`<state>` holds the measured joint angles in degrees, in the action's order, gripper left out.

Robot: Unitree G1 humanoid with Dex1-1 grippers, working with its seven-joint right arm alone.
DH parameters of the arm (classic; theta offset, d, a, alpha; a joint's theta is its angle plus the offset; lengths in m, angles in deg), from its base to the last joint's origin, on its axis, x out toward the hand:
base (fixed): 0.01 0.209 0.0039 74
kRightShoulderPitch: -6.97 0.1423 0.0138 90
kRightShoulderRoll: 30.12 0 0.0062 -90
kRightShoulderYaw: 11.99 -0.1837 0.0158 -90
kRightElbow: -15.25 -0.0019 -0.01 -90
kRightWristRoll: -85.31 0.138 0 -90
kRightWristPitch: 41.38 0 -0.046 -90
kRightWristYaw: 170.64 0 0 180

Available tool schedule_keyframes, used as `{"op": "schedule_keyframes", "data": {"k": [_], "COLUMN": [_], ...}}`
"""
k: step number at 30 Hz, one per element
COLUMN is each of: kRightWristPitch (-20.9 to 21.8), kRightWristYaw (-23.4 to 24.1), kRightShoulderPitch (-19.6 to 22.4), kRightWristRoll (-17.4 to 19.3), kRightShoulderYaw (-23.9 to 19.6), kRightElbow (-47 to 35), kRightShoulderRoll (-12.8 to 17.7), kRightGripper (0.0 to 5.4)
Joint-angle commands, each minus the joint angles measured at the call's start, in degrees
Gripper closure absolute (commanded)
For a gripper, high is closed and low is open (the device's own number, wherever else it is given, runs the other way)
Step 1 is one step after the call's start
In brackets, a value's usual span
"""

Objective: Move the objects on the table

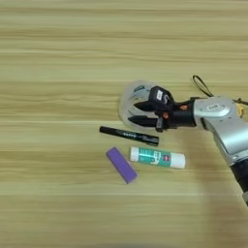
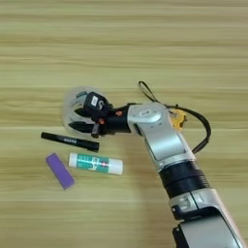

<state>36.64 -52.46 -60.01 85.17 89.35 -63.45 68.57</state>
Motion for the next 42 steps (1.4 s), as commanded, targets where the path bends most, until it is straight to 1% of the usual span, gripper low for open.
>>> {"op": "schedule_keyframes", "data": {"k": [1, 2, 5, 12, 18, 22, 23, 26, 28, 30, 33, 35, 36, 37, 42], "kRightWristPitch": [0.6, 0.5, 0.3, -0.2, -0.3, -0.3, -0.4, -1.0, -1.4, -1.8, -0.3, 0.3, 0.6, 0.7, 2.6], "kRightWristYaw": [2.0, 2.2, 2.7, 3.2, 3.7, 4.2, 4.3, 4.8, 5.8, 6.7, 9.0, 10.7, 11.2, 11.5, 12.3], "kRightShoulderPitch": [3.8, 3.9, 4.3, 4.6, 5.0, 5.1, 5.2, 5.5, 6.1, 6.8, 7.8, 8.7, 9.0, 9.2, 9.6], "kRightWristRoll": [1.1, 1.1, 1.1, 1.5, 2.2, 2.9, 3.2, 4.1, 5.0, 5.9, 6.4, 6.2, 6.3, 6.5, 8.6], "kRightShoulderYaw": [-1.5, -1.5, -1.7, -2.0, -2.8, -3.5, -3.9, -5.2, -6.4, -7.7, -9.6, -10.6, -11.0, -11.4, -14.0], "kRightElbow": [-3.1, -2.7, -1.9, -2.3, -3.0, -4.1, -4.5, -6.2, -7.2, -7.8, -7.7, -6.8, -6.5, -6.2, -6.3], "kRightShoulderRoll": [1.0, 1.0, 0.8, 0.8, 0.9, 1.0, 1.0, 1.1, 1.0, 0.8, 0.5, 0.5, 0.6, 0.7, 1.1], "kRightGripper": [3.87, 3.58, 3.30, 2.44, 1.92, 1.46, 1.46, 1.07, 0.96, 0.72, 0.38, 0.27, 0.11, 0.04, 0.04]}}
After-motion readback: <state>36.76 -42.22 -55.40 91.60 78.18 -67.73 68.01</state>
